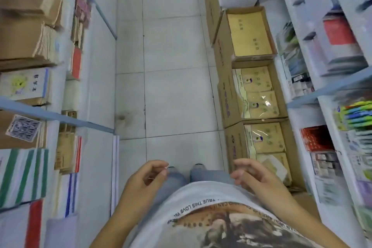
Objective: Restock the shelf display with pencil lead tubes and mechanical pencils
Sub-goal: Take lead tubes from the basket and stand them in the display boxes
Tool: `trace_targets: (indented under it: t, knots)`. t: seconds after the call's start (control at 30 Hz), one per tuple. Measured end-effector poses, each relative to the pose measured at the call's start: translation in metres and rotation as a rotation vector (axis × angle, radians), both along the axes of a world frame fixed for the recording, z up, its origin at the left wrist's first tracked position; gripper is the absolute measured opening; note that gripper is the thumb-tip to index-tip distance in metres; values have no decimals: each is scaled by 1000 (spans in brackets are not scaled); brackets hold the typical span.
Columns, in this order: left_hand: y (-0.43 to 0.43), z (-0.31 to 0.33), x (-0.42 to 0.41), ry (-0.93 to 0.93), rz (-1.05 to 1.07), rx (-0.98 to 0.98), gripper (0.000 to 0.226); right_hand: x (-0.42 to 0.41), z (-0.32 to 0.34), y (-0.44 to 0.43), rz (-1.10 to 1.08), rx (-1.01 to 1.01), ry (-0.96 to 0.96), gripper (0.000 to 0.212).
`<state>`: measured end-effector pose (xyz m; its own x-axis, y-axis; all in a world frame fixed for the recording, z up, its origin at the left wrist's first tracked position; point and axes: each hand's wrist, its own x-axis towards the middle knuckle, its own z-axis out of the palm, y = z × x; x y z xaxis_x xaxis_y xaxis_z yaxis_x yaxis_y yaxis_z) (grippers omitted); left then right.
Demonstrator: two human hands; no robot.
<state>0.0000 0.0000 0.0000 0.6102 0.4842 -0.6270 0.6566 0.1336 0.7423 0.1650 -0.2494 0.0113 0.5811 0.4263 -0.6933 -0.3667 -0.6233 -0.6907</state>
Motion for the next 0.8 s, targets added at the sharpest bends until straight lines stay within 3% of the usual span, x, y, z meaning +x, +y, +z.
trace_targets:
  t: [0.2,0.43,0.63,0.8]
  knots:
    - [33,-4,34,11,80,-33,19,55,-17,43,-29,-17,14,23]
    - [134,-24,82,40,208,-12,18,144,-38,166,32,-7,-2,24]
    - [257,-36,174,0,166,-36,21,224,-34,277,-4,-6,-23,23]
    - [347,-27,280,-2,-48,-17,18,283,-25,331,-109,-19,-24,21]
